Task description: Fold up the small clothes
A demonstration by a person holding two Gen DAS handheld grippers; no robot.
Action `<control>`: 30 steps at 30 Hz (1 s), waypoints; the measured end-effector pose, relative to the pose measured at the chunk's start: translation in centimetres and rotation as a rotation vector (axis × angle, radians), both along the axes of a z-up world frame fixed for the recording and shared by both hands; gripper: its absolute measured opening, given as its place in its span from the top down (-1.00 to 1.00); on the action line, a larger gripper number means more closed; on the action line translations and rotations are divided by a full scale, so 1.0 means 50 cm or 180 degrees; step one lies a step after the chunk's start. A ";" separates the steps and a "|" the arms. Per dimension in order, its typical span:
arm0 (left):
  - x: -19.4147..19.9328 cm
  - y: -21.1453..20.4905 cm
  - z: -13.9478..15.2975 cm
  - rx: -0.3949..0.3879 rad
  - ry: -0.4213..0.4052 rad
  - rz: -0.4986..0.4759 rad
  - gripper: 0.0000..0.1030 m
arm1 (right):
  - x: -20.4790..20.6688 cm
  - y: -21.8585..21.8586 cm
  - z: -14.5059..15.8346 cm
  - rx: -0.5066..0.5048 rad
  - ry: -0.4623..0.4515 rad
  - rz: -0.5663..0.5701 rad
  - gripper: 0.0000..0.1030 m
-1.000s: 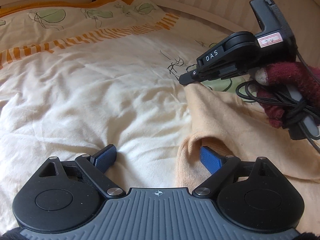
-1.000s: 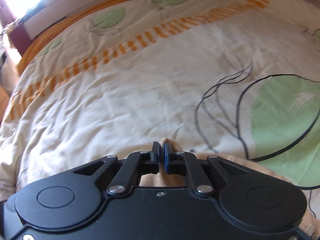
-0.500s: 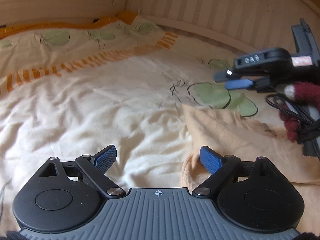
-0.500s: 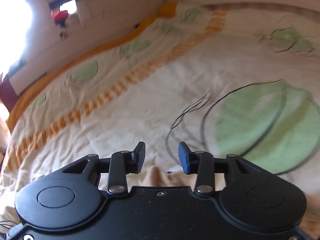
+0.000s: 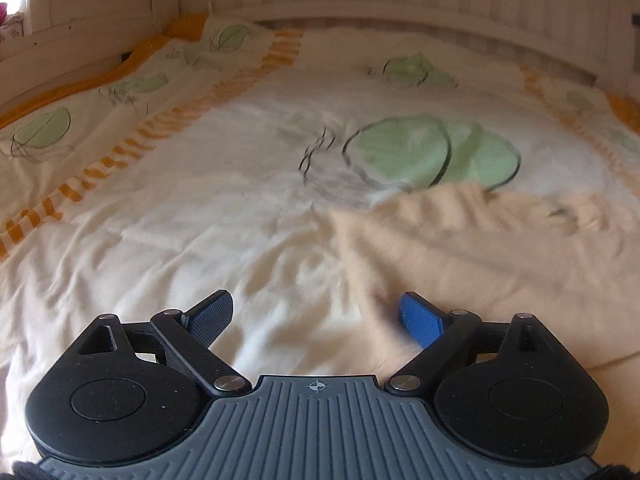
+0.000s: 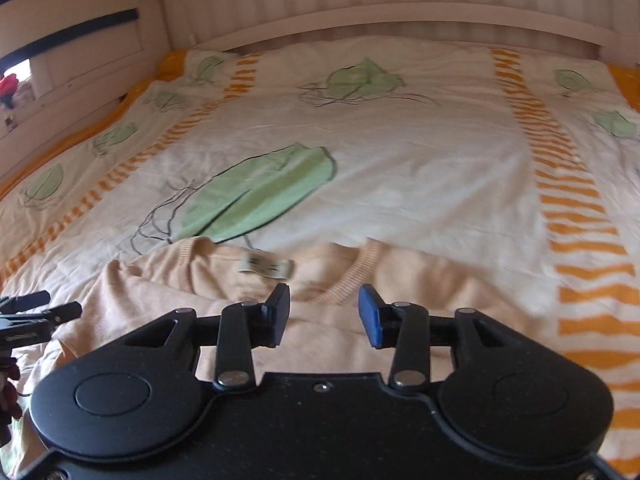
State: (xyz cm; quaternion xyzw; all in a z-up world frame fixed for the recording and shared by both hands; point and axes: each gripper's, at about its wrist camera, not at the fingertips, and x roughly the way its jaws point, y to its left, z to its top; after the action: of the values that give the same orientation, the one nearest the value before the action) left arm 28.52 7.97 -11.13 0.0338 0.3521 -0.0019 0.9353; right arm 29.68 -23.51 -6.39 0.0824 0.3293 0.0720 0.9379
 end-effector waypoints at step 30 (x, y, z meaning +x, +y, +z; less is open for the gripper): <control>-0.019 0.062 -0.044 -0.0484 -0.0145 0.0136 -0.99 | -0.049 -0.086 -0.087 -0.0241 0.0068 -0.0220 0.13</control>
State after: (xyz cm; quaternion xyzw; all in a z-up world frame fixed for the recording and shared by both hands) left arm 27.59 11.05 -13.33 -0.0448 0.3302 -0.0079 0.9428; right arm 27.23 -27.80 -10.72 0.0589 0.3387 0.0262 0.9387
